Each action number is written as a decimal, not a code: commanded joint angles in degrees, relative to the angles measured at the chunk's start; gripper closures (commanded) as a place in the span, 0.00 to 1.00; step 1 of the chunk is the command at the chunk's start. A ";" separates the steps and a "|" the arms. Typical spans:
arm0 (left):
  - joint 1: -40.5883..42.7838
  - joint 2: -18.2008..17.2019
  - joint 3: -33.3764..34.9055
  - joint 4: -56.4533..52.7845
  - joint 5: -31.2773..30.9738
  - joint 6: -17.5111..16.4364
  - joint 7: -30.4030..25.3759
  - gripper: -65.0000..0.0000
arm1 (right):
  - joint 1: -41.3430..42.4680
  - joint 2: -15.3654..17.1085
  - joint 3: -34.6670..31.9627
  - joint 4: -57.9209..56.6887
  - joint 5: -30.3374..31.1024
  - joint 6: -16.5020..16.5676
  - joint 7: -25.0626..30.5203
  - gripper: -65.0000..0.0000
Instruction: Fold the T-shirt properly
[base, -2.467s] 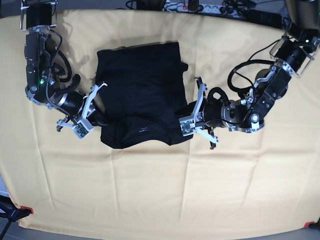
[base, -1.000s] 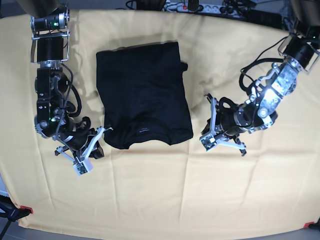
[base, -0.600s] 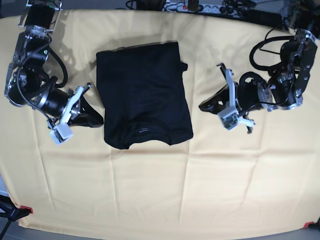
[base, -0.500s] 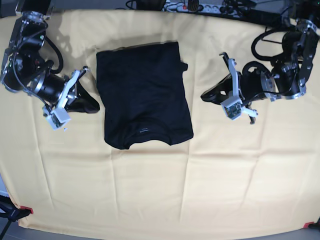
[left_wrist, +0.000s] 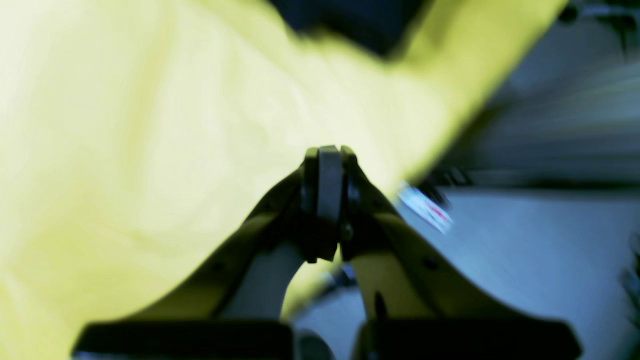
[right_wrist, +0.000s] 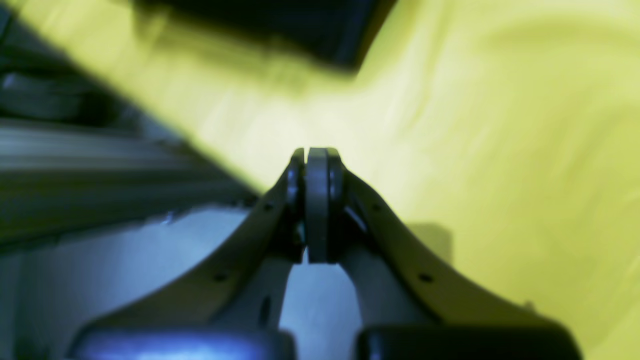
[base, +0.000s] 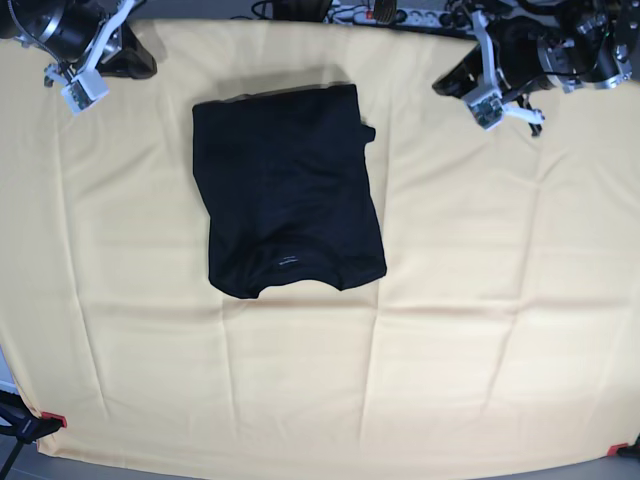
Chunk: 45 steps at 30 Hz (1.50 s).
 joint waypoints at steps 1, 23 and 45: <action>2.40 -0.04 -1.11 0.92 -1.22 -0.11 0.09 1.00 | -2.14 0.24 0.83 0.74 1.92 0.39 -0.09 1.00; 18.56 13.46 8.39 -27.69 7.56 -4.70 -7.19 1.00 | -10.88 0.13 -19.30 -29.79 -18.58 2.81 14.38 1.00; -23.71 32.68 36.87 -111.10 35.80 17.40 -65.51 1.00 | 26.05 -7.87 -44.65 -94.03 -59.17 -21.31 54.71 1.00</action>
